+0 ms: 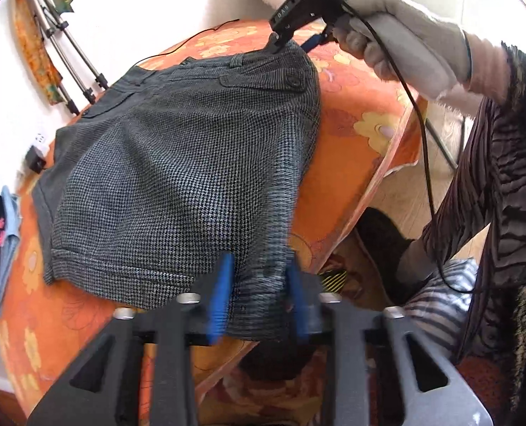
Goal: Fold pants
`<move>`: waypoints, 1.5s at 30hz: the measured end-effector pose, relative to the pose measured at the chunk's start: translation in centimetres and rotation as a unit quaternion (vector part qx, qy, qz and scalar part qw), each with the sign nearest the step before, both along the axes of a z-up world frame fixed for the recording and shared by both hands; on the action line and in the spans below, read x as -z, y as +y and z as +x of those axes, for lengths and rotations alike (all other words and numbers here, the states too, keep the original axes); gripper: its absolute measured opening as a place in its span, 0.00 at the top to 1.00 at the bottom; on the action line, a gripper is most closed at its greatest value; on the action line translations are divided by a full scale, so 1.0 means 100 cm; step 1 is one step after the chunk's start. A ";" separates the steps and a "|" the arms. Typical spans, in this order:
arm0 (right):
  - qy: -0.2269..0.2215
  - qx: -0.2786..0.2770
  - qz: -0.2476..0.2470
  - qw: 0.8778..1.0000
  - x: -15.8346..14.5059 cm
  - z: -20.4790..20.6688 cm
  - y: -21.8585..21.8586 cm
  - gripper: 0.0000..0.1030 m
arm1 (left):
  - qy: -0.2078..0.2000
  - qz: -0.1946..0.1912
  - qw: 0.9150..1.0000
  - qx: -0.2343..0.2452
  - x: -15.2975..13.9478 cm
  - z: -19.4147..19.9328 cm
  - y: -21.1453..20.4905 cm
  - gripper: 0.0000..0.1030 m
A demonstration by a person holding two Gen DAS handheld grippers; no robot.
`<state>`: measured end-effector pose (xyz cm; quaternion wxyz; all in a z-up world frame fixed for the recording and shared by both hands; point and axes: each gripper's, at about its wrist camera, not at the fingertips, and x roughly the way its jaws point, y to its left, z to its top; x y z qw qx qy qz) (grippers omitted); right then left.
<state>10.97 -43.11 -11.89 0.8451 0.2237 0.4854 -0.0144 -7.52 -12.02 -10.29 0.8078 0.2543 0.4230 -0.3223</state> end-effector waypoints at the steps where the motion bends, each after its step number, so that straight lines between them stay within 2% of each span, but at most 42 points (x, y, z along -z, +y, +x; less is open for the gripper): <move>1: 0.002 -0.001 0.002 1.000 0.000 -0.001 0.000 0.53 | 0.004 -0.009 1.000 -0.003 -0.002 0.002 0.002 0.84; 4: 0.005 -0.005 0.003 1.000 0.000 -0.004 0.002 0.54 | 0.003 -0.028 1.000 -0.011 -0.010 0.005 0.006 0.86; 6: 0.004 -0.014 0.003 1.000 -0.001 -0.003 0.004 0.67 | 0.009 -0.048 0.999 -0.024 -0.017 0.011 0.011 0.87; 8: 0.000 -0.011 0.005 1.000 -0.003 -0.002 0.004 0.71 | 0.011 -0.070 0.997 -0.039 -0.027 0.018 0.017 0.87; 12: -0.019 -0.002 0.029 0.999 -0.016 0.002 0.001 0.74 | 0.013 -0.113 0.991 -0.071 -0.046 0.033 0.035 0.87; 17: -0.042 0.001 0.041 0.998 -0.034 0.014 0.007 0.75 | 0.001 -0.137 0.986 -0.099 -0.062 0.050 0.051 0.87; 25: -0.086 -0.008 0.042 0.995 -0.072 0.045 0.036 0.76 | -0.037 -0.157 0.977 -0.141 -0.082 0.076 0.079 0.87; 32: -0.119 -0.018 0.042 0.992 -0.104 0.088 0.071 0.77 | -0.064 -0.161 0.970 -0.169 -0.099 0.105 0.105 0.87; 39: -0.128 -0.038 0.014 0.991 -0.112 0.140 0.112 0.77 | -0.066 -0.162 0.963 -0.206 -0.101 0.153 0.132 0.88; 45: -0.118 -0.047 -0.007 0.992 -0.107 0.184 0.137 0.77 | -0.071 -0.158 0.957 -0.234 -0.096 0.201 0.151 0.88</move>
